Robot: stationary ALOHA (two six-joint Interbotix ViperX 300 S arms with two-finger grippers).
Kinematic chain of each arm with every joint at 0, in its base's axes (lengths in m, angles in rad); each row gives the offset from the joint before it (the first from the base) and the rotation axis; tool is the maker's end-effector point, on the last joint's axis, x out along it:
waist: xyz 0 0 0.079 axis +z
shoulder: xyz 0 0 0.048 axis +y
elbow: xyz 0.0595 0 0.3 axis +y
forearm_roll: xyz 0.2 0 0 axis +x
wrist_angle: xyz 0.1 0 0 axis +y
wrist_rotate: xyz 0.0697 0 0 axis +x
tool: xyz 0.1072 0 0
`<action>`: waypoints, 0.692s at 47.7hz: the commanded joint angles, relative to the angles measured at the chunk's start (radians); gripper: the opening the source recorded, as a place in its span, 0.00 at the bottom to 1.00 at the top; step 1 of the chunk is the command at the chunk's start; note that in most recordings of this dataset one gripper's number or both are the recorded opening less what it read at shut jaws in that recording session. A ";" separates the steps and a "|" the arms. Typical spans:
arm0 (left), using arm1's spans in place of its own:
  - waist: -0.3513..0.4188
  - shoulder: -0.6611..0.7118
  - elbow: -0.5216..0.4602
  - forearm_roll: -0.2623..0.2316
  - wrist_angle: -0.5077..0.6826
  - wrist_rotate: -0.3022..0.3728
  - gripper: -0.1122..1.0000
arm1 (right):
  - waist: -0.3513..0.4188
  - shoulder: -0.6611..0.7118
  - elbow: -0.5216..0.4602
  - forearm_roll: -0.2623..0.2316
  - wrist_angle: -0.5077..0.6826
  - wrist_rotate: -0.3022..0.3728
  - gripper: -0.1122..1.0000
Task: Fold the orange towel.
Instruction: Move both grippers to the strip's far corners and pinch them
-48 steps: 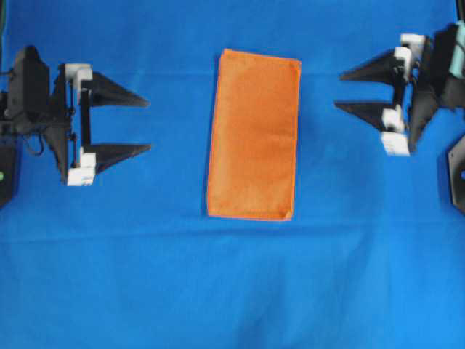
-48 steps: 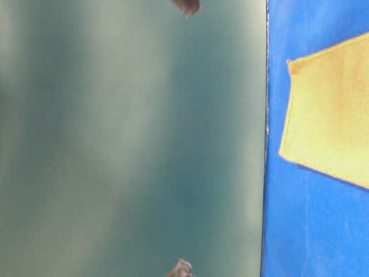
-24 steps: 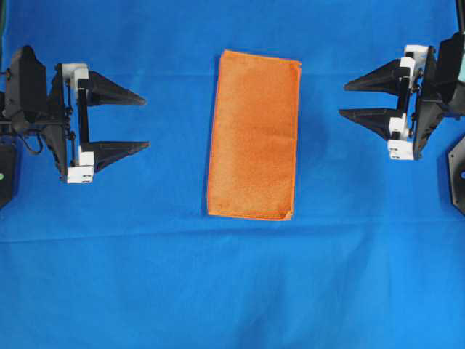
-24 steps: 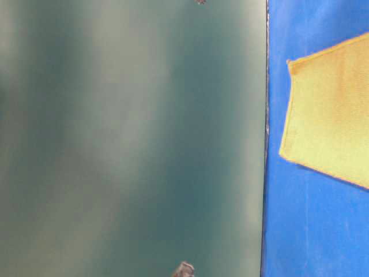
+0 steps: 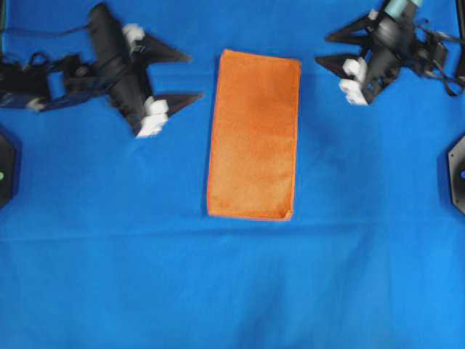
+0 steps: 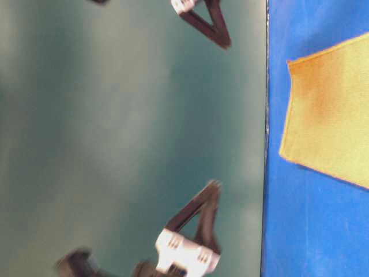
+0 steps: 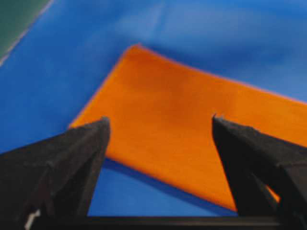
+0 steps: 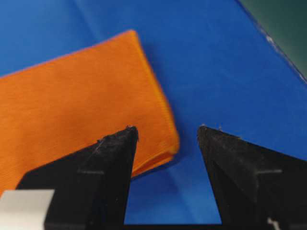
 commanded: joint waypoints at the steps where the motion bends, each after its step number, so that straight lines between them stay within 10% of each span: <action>1: 0.032 0.071 -0.069 0.002 -0.002 0.002 0.82 | -0.014 0.071 -0.066 -0.009 0.009 -0.002 0.62; 33: 0.120 0.456 -0.291 0.003 -0.038 0.002 0.76 | -0.037 0.388 -0.173 -0.008 0.002 0.000 0.62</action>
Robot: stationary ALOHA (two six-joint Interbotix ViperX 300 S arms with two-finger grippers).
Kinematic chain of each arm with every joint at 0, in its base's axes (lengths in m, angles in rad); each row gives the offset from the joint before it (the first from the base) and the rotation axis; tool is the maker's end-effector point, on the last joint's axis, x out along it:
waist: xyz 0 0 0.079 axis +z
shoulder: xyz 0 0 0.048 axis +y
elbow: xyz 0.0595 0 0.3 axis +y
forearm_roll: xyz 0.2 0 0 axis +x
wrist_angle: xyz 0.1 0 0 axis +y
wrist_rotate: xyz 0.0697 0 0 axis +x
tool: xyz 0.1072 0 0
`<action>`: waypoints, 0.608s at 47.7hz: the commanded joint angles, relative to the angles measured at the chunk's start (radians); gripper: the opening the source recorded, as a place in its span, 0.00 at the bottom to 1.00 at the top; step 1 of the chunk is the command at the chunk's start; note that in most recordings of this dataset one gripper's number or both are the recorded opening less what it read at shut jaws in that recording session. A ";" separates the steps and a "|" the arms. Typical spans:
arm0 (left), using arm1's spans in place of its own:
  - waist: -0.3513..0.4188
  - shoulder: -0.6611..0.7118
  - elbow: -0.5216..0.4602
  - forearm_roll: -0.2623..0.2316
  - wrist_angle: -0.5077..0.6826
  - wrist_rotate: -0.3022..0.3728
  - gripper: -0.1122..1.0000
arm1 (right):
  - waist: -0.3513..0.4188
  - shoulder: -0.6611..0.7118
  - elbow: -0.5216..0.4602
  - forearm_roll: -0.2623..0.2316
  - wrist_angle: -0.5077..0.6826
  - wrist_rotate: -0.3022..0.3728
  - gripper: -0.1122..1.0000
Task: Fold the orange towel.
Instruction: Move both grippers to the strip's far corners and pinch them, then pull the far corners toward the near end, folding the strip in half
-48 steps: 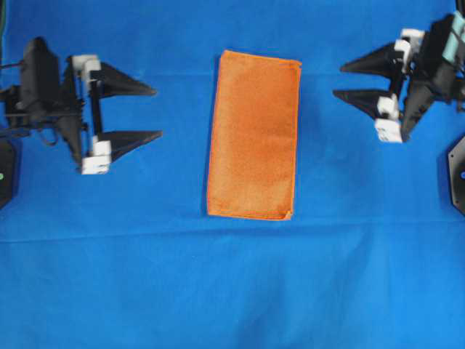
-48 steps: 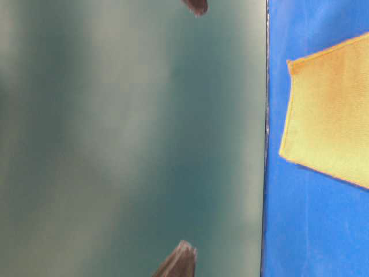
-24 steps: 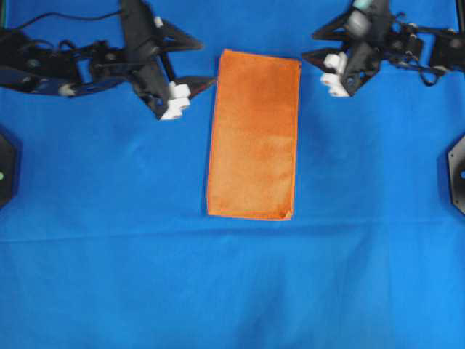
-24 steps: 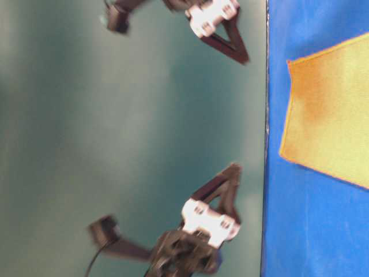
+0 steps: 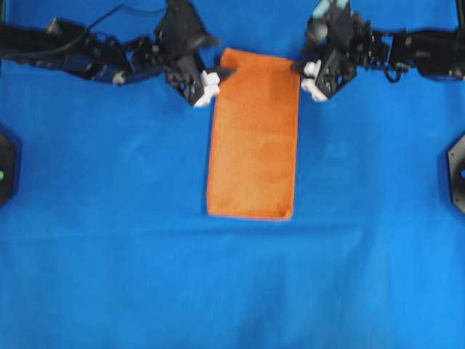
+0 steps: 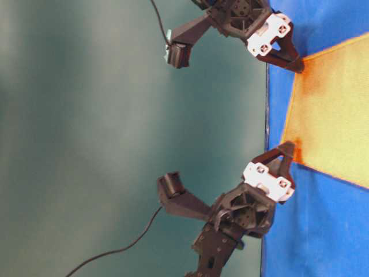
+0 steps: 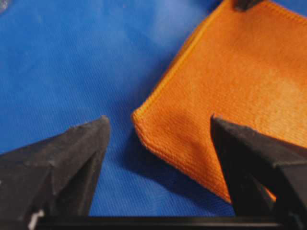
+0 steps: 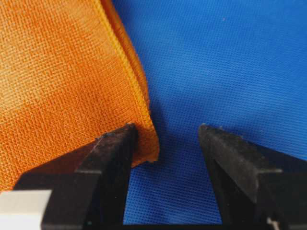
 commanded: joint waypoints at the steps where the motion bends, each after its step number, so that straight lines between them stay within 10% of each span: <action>1: 0.003 0.002 -0.031 0.003 -0.009 0.002 0.74 | 0.000 -0.012 -0.015 0.003 -0.009 0.000 0.61; 9: 0.003 0.026 -0.046 0.003 -0.006 0.002 0.41 | 0.000 -0.008 -0.020 0.000 -0.043 -0.002 0.52; 16: 0.003 0.028 -0.037 0.003 -0.005 0.002 0.12 | 0.002 0.000 -0.025 -0.003 -0.046 -0.002 0.22; 29: 0.003 0.023 -0.026 0.003 -0.006 0.002 0.12 | 0.002 0.002 -0.025 -0.006 -0.044 -0.003 0.13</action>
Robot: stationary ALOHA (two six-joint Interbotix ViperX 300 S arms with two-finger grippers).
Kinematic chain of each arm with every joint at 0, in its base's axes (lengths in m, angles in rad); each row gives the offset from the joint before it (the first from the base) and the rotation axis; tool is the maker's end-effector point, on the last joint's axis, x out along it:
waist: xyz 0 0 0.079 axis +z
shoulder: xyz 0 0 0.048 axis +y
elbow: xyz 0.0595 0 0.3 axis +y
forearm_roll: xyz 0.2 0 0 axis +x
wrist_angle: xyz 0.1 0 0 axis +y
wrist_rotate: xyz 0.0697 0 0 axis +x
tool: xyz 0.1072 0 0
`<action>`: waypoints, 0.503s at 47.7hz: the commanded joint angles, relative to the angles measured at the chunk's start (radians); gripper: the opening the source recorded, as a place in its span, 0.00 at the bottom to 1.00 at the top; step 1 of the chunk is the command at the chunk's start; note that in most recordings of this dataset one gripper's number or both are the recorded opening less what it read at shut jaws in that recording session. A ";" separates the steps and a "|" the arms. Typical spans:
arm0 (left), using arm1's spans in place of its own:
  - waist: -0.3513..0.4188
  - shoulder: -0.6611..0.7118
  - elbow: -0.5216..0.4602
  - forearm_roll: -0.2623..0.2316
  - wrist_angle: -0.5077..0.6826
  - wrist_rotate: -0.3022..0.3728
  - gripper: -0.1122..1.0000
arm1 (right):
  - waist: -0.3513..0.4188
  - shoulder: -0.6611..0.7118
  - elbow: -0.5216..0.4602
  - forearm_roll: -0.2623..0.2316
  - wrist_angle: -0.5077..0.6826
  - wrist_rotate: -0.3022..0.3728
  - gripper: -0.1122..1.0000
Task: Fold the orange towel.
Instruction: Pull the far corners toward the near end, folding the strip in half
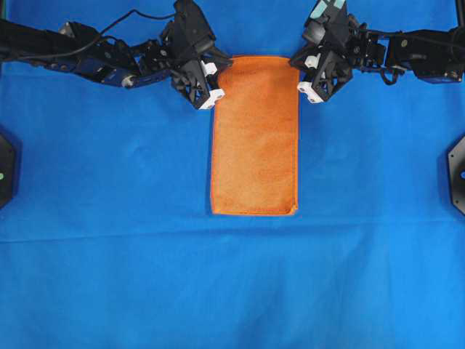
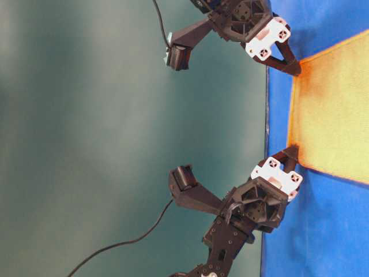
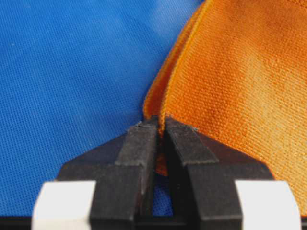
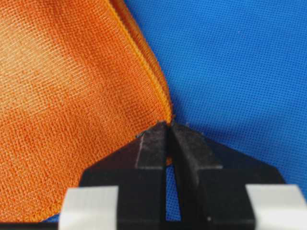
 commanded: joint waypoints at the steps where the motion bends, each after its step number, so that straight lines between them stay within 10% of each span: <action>1: 0.002 -0.021 -0.005 0.002 -0.006 0.002 0.12 | -0.003 -0.012 -0.014 -0.002 -0.006 -0.002 0.13; 24: -0.011 -0.173 0.003 0.003 0.051 0.052 0.12 | 0.015 -0.170 0.006 0.000 0.077 0.005 0.13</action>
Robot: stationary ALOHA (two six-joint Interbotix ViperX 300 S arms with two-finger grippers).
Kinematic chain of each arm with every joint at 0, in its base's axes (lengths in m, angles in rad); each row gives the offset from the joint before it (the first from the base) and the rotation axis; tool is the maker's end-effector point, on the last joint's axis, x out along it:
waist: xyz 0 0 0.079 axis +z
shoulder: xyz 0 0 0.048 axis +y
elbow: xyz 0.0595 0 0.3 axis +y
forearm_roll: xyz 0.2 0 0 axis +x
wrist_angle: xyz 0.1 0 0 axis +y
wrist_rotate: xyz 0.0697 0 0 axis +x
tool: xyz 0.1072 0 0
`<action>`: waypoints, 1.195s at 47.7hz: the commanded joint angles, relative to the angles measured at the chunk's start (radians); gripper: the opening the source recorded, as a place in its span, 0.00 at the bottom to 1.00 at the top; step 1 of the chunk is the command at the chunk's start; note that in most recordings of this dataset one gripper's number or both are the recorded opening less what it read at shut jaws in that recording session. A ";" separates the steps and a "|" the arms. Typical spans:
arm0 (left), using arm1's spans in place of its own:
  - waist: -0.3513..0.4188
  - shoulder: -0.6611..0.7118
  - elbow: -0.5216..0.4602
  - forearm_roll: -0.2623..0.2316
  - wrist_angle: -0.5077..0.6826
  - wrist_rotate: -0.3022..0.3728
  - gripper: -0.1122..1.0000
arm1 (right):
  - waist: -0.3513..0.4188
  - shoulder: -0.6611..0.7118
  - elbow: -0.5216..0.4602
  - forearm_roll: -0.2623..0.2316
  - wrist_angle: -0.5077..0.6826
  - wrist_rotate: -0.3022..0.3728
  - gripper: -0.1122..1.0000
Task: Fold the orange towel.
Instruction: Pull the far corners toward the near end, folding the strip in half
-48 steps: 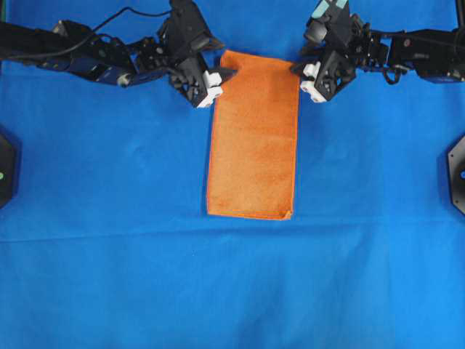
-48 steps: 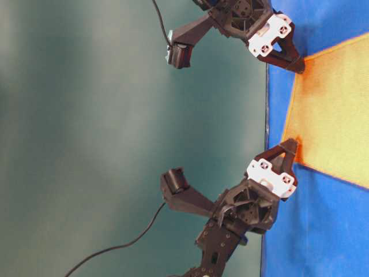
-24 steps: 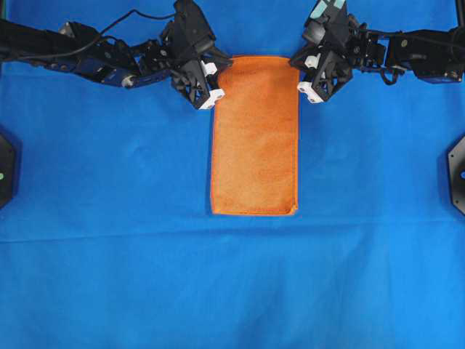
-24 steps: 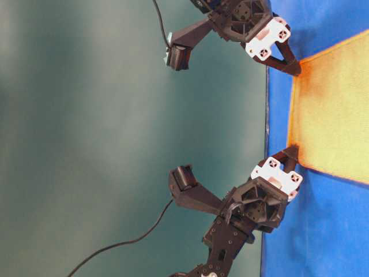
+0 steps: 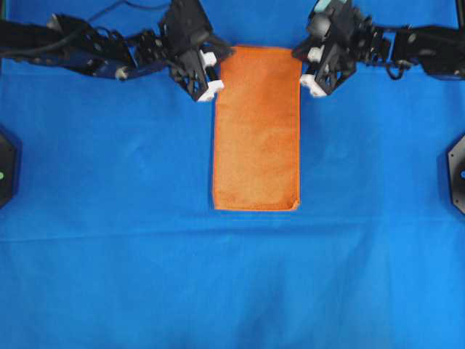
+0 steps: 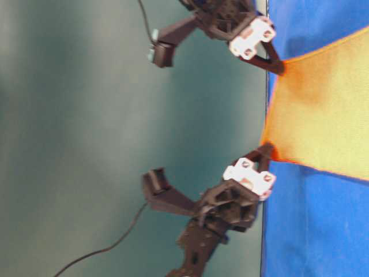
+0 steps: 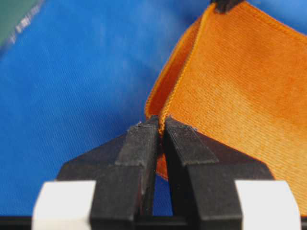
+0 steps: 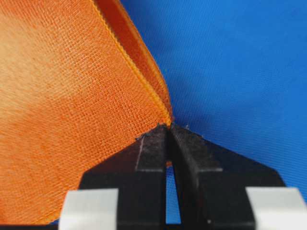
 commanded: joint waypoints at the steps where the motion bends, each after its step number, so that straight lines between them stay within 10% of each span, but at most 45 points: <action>1: -0.014 -0.071 -0.005 0.002 0.020 0.008 0.12 | 0.015 -0.074 -0.002 0.000 0.017 0.002 0.13; 26: -0.087 -0.166 0.018 0.002 0.103 0.038 0.12 | 0.117 -0.202 0.038 0.003 0.052 0.015 0.13; 57: -0.423 -0.239 0.156 -0.002 0.132 -0.015 0.12 | 0.491 -0.318 0.155 0.064 0.209 0.169 0.13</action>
